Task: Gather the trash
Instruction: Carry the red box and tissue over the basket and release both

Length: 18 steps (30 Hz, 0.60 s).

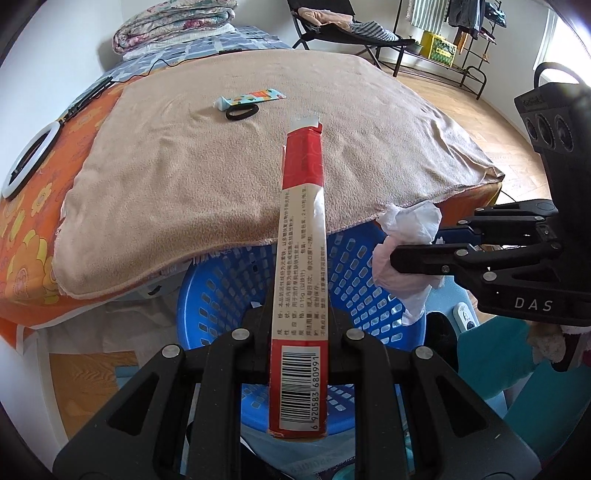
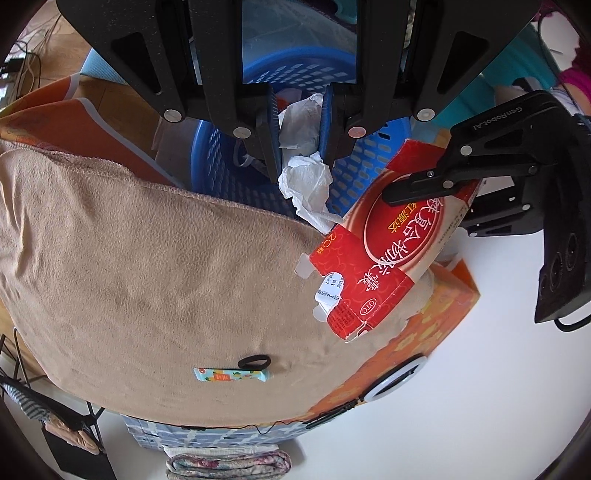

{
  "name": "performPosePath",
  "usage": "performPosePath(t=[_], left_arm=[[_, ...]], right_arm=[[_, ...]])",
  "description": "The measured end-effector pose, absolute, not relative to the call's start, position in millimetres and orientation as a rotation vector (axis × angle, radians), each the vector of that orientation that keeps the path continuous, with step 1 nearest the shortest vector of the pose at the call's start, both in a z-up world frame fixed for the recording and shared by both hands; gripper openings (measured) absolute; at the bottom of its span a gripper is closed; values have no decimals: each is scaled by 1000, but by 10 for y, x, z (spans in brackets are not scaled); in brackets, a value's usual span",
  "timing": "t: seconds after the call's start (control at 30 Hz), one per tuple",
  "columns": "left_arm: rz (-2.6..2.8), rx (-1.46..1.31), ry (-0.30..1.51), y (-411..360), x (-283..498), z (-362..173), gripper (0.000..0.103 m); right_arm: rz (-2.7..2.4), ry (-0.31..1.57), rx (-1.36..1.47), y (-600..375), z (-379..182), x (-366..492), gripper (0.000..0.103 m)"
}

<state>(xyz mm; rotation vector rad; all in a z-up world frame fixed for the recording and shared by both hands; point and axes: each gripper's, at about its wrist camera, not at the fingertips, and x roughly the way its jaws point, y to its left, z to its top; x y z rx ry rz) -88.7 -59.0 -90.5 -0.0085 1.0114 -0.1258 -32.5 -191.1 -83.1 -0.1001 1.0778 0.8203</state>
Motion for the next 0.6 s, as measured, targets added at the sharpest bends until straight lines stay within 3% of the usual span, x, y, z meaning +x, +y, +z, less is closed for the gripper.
performPosePath(t=[0.6], left_arm=[[-113, -32, 1025, -571, -906, -1058, 18]], right_arm=[[793, 1122, -138, -1863, -1134, -350, 16]])
